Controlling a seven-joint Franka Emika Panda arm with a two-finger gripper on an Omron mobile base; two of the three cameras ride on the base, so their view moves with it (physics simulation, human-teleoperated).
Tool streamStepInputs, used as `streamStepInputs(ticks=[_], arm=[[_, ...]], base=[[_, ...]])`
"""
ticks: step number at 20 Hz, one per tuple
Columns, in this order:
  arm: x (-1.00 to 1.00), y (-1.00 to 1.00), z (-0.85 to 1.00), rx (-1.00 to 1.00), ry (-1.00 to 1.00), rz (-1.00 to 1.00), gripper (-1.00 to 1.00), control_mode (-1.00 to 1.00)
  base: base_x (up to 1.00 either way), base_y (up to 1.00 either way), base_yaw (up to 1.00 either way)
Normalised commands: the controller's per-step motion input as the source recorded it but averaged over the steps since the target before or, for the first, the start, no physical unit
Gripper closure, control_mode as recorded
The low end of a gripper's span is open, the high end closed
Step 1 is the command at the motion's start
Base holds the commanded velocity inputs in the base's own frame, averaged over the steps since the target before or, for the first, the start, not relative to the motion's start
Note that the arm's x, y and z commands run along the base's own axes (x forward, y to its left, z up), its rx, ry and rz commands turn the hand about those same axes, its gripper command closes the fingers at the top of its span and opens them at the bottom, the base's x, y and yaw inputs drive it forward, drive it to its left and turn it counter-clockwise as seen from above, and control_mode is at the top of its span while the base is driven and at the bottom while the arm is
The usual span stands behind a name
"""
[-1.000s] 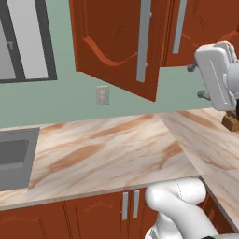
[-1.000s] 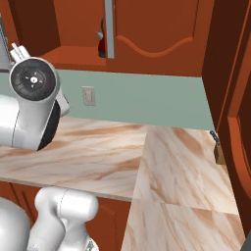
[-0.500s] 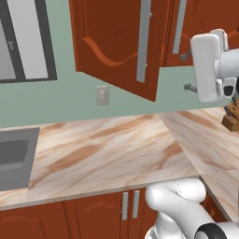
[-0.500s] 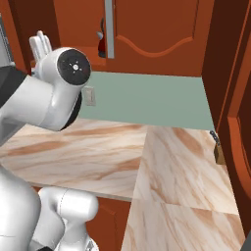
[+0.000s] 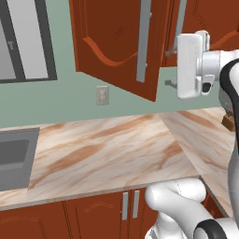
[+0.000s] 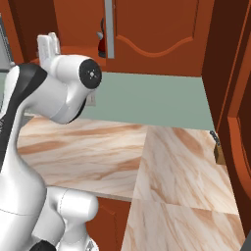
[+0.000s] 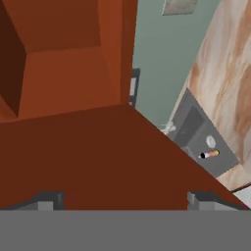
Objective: Open the cabinet, pick the kettle from the cabinet, and place it in the sink.
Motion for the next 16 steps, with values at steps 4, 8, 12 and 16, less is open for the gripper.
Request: streamStepInputs(ticks=[4,8,12,16], arm=[[0.3,0.35,0.01,0.1,0.18,0.12,-1.0,-1.0],[0.23,0.35,0.04,0.08,0.17,0.12,-1.0,-1.0],[0.09,0.37,0.05,0.06,0.11,0.14,-1.0,-1.0],[-0.08,0.39,0.06,0.07,0.06,0.2,-1.0,-1.0]], base=[[0.0,0.0,0.0],[0.0,0.0,0.0],[0.0,0.0,0.0],[0.0,0.0,0.0]])
